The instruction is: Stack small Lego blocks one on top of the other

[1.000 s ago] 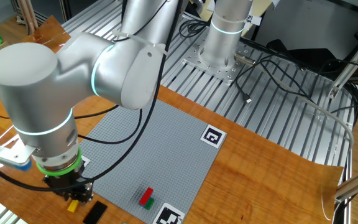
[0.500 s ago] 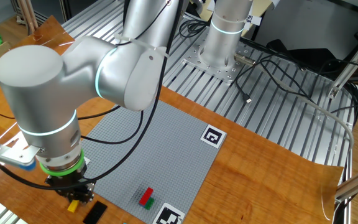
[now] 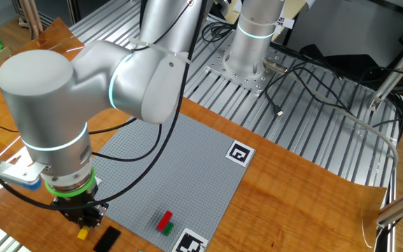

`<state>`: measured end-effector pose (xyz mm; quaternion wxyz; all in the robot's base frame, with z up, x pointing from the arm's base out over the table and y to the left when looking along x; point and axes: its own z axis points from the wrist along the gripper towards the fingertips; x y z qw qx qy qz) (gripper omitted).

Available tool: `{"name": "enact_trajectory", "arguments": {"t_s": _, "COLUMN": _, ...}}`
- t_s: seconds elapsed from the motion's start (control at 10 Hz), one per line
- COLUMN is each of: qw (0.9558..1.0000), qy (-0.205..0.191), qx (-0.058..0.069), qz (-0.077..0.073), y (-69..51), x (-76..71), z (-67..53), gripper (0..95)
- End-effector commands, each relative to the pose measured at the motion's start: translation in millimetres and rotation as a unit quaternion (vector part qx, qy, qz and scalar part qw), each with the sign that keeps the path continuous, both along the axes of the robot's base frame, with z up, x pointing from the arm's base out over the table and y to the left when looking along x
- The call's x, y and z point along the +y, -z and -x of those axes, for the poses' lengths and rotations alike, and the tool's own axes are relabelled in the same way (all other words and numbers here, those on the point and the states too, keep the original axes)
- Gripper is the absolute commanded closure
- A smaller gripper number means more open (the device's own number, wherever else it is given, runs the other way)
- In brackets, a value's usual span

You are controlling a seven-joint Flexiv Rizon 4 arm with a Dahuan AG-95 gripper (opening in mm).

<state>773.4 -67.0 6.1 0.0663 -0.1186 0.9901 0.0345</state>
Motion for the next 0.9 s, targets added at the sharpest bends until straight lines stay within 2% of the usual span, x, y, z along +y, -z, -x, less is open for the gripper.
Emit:
{"name": "enact_trajectory", "arguments": {"t_s": 0.1, "qw": 1.0000, "qy": 0.000, "qx": -0.001, "qz": 0.000, "y": -0.6, "x": 0.3, "z": -0.7, "gripper": 95.0}}
{"name": "enact_trajectory", "arguments": {"t_s": 0.4, "qw": 1.0000, "qy": 0.000, "qx": 0.001, "qz": -0.003, "y": -2.1, "x": 2.0, "z": 0.9, "gripper": 95.0}}
{"name": "enact_trajectory", "arguments": {"t_s": 0.6, "qw": 0.9999, "qy": 0.005, "qx": 0.013, "qz": -0.001, "y": -11.1, "x": 7.1, "z": 6.1, "gripper": 95.0}}
{"name": "enact_trajectory", "arguments": {"t_s": 0.7, "qw": 0.9999, "qy": 0.006, "qx": 0.014, "qz": -0.003, "y": -13.5, "x": 9.4, "z": 7.9, "gripper": 95.0}}
{"name": "enact_trajectory", "arguments": {"t_s": 0.9, "qw": 0.9995, "qy": 0.014, "qx": 0.027, "qz": -0.007, "y": -26.1, "x": 27.3, "z": 20.6, "gripper": 95.0}}
